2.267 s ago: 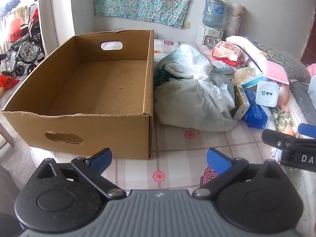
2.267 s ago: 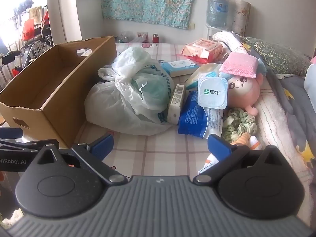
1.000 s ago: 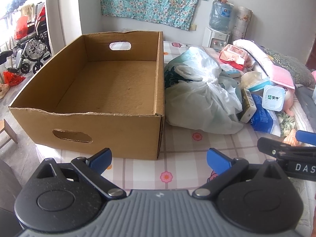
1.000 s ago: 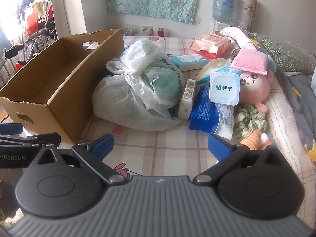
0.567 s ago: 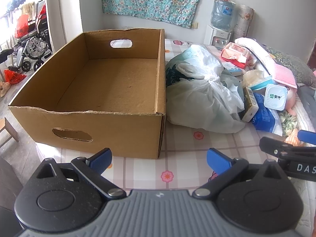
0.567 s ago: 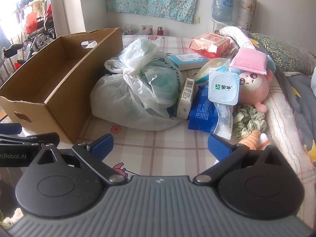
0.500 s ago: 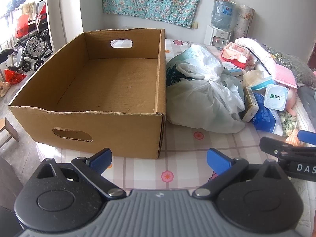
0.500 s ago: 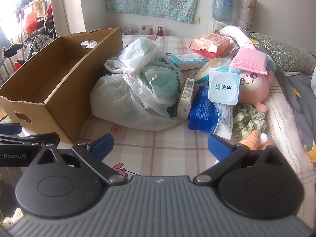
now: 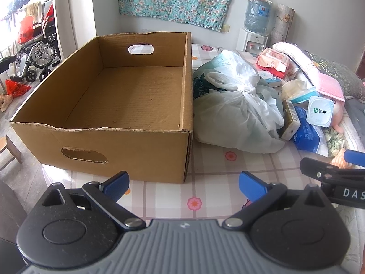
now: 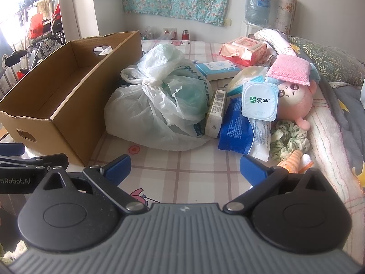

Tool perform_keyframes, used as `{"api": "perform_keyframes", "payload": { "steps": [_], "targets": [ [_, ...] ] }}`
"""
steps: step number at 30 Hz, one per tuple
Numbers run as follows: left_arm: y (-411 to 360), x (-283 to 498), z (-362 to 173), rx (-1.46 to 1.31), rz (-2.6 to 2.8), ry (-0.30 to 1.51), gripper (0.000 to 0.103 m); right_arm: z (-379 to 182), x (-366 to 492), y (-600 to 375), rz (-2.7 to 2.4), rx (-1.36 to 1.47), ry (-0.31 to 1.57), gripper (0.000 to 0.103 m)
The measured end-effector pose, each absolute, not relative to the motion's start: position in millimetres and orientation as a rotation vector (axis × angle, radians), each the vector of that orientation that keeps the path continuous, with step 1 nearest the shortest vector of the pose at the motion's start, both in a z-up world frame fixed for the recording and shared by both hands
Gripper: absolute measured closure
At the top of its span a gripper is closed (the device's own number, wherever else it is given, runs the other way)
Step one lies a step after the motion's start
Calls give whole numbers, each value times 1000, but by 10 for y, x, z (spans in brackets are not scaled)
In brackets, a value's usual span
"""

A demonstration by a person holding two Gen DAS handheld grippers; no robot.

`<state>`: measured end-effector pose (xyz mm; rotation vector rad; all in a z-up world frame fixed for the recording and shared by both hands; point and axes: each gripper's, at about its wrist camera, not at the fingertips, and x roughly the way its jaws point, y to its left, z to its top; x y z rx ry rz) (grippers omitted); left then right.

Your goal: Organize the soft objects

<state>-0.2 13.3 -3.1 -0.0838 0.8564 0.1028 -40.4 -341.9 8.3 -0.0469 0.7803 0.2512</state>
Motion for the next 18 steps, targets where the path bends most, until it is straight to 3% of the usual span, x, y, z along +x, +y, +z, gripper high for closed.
{"api": "perform_keyframes", "payload": {
  "steps": [18],
  "targets": [
    [140,23,-82,-74,113,874,0,43,-338,-3396,261,-43,793,1]
  ]
}}
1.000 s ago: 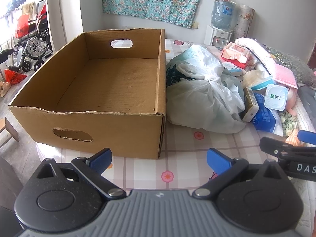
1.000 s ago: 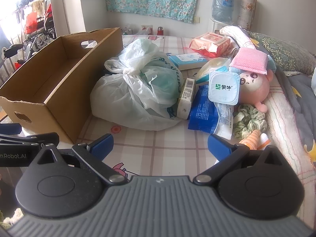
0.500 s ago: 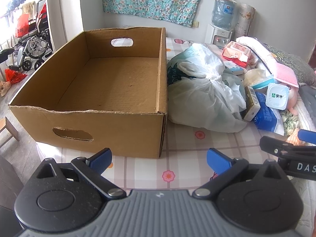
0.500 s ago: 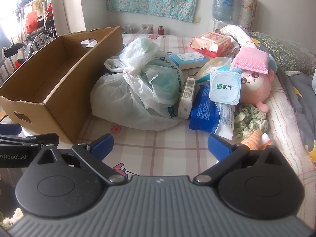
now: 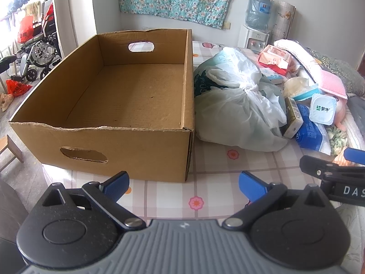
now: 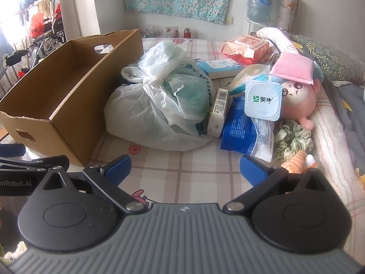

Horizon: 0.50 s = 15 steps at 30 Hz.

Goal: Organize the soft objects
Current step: 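Reach both grippers to the pink knitted pad and close on it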

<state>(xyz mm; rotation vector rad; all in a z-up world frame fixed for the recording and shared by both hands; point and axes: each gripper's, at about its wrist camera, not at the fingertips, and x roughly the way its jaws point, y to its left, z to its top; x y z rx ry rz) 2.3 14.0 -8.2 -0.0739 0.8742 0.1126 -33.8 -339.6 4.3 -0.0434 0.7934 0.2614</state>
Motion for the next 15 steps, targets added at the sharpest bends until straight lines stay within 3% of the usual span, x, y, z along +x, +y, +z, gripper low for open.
{"api": "perform_keyframes", "payload": {
  "steps": [15],
  "targets": [
    [-158,-22,33,-10,-54,863,0,10,-332,-3668,223,3,773,1]
  ]
}}
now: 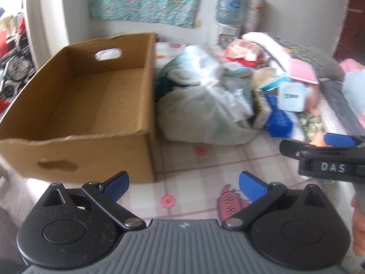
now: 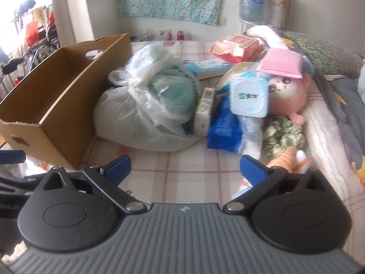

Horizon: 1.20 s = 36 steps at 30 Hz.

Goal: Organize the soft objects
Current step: 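Reach both grippers to the pink knitted pad and close on it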

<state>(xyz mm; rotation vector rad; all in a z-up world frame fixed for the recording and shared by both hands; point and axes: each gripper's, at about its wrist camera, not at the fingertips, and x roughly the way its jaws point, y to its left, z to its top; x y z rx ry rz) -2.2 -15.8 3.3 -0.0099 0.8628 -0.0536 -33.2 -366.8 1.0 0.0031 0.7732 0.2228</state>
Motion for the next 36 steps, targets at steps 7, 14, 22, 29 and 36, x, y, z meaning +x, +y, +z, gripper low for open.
{"api": "perform_keyframes", "payload": {
  "steps": [7,14,22,29,36],
  "targets": [
    [-450,259,339,67,-239,822,0,65,-291,-4155,132,86,708,1],
    [-738,1041,779,95,-439,781,0,331,-21,-4689,63,85,579,1],
    [-1464,2070,604,233,-537,752,7,604,759,-5398,8,209,536,2],
    [-2049,2637,233,224,-719,843,13,426,1563,-5797,19,379,639,24],
    [-2470,2938,66,207,-807,891,7,80,2083,-5895,40,478,747,45]
  ]
}}
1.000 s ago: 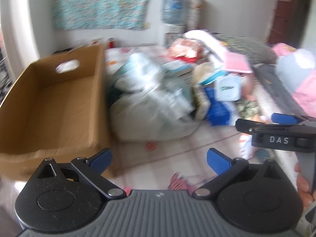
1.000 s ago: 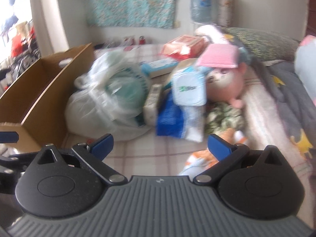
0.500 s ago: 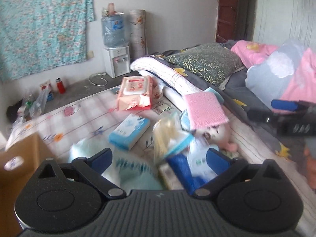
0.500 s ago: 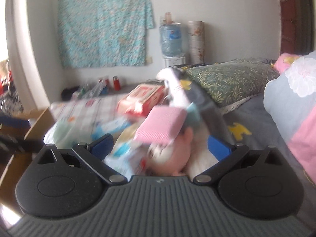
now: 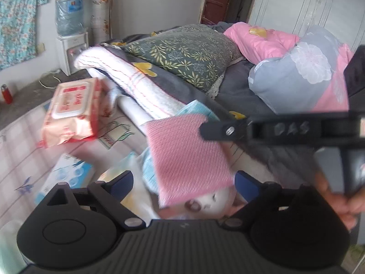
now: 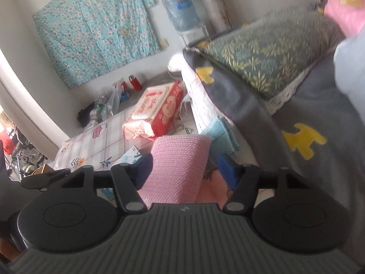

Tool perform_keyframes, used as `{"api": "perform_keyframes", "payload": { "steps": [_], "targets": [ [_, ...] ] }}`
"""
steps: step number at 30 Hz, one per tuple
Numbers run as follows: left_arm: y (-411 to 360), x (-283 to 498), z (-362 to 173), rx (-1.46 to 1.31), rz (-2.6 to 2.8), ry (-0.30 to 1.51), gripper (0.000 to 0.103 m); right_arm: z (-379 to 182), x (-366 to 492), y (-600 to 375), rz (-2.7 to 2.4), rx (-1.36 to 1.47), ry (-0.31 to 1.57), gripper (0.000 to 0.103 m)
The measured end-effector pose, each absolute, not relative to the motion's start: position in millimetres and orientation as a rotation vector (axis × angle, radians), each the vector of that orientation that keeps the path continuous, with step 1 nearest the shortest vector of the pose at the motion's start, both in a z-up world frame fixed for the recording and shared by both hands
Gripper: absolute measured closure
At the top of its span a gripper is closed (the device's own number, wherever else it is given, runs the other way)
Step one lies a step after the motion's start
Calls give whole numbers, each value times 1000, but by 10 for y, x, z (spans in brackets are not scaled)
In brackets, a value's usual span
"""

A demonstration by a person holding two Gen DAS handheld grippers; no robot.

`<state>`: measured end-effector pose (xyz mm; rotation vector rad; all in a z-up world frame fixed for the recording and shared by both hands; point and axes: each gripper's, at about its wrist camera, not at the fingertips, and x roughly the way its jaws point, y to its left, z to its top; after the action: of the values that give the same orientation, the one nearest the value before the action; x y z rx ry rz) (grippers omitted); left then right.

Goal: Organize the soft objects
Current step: 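Reach both grippers to the pink knitted pad and close on it, then carry the pink pad with both grippers and lower it into the cardboard box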

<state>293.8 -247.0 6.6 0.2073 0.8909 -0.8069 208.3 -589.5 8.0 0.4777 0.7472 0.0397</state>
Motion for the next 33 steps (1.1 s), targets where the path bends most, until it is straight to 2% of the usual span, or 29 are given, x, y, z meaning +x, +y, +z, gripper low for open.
{"api": "perform_keyframes", "payload": {
  "steps": [4,14,23,33],
  "targets": [
    [-2622,3089,-23,185,-826,937,7,-89,2242,-5944,57,517,791,55],
    [-2711,3237,-149,122,-770,1002,16,-151,2298,-5896,85,538,799,64],
    [-2434,2869,388,140,-751,884,16,291,2002,-5728,127,517,729,65],
    [-1369,2310,1056,133,-566,767,17,971,1647,-4880,333,459,638,64]
  ]
}}
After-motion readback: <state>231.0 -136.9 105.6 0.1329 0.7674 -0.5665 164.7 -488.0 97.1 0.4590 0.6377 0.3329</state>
